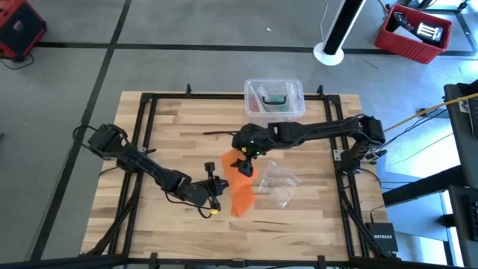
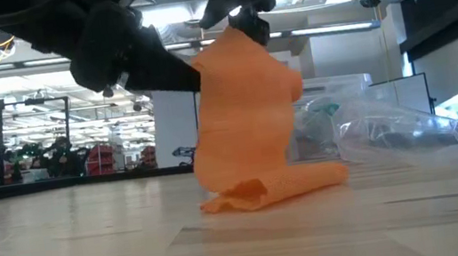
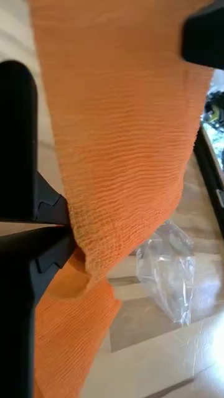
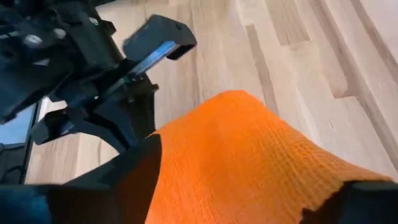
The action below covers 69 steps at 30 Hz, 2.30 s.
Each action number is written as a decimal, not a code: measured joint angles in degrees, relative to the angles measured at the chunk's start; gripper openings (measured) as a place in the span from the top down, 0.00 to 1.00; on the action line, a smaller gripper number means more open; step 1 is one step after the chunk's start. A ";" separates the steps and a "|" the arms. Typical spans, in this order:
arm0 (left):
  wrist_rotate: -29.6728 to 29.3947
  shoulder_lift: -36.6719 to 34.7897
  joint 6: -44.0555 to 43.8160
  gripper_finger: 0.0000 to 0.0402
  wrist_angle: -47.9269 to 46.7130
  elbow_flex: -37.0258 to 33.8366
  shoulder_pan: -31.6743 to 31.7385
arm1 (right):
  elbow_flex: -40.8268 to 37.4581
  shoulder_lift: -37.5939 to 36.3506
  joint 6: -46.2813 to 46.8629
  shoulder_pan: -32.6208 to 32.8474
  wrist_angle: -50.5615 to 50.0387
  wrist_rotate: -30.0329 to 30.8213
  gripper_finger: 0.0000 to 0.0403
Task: Roll bandage
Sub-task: Roll the orange bandage
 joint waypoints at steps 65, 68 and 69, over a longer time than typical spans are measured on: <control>-0.72 -6.45 8.45 1.00 12.12 -0.02 3.16 | -51.05 -11.54 5.54 27.35 60.93 31.25 0.21; -0.70 -6.45 8.36 1.00 12.14 -0.02 3.16 | -50.63 -7.98 5.49 26.43 64.04 31.02 0.27; -0.70 -6.45 8.35 1.00 12.14 -0.02 3.16 | -50.28 -6.85 5.30 26.12 64.98 30.45 0.31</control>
